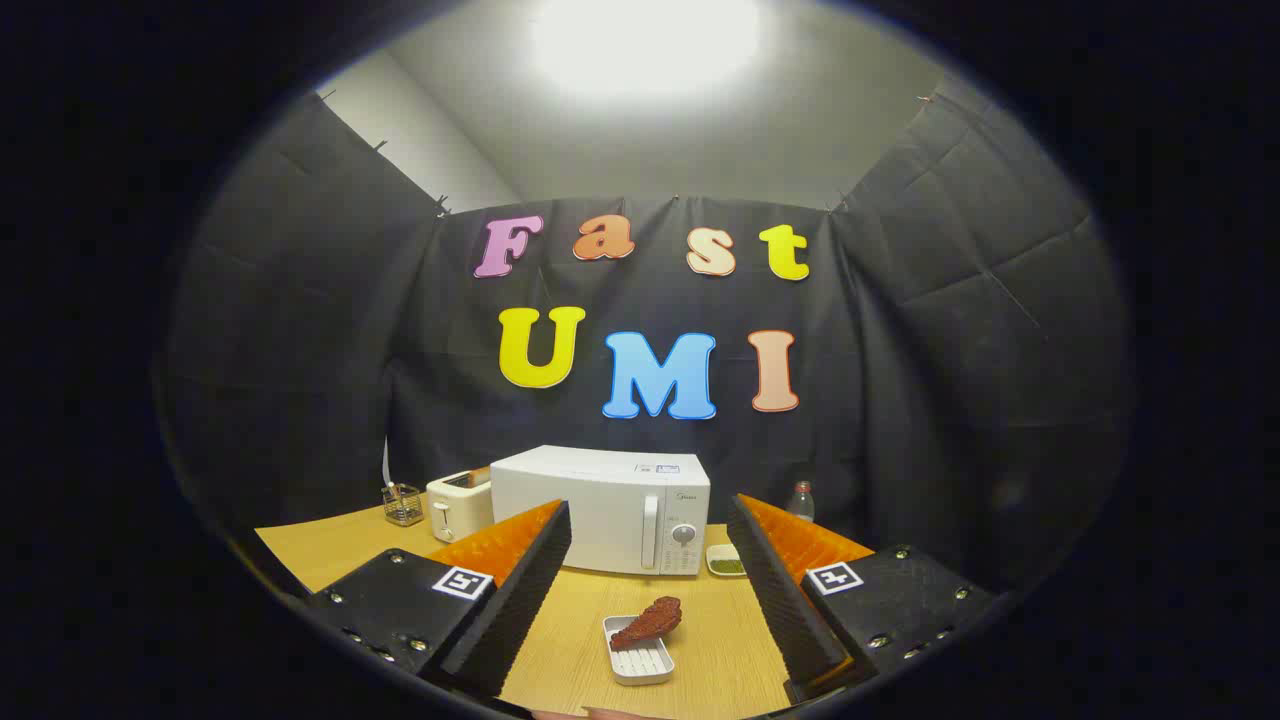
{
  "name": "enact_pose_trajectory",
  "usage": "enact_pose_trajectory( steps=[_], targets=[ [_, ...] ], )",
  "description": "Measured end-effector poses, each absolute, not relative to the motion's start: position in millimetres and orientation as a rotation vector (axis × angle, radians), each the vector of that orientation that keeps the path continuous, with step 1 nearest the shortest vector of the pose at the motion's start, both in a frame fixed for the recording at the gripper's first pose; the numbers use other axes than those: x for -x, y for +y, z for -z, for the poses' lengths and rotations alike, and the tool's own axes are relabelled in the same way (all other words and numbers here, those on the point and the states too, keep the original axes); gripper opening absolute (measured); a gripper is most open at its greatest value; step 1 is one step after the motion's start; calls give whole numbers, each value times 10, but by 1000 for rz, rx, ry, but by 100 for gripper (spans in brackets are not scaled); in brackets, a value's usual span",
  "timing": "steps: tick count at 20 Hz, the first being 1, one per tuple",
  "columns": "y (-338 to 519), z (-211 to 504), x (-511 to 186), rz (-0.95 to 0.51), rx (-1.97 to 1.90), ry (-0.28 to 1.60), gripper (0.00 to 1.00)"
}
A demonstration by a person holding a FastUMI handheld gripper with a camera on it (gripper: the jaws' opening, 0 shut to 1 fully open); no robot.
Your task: Open the microwave, put the food inside, and close the microwave door.
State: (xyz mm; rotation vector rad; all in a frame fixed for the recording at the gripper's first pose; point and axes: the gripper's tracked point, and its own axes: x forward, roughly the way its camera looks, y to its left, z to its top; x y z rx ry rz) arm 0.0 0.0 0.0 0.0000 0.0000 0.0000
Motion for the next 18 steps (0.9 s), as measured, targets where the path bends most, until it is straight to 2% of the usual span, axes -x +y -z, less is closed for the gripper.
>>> enact_pose_trajectory(
  steps=[18],
  targets=[
    [57, 56, -20, -30, -15, 14, 98]
  ],
)
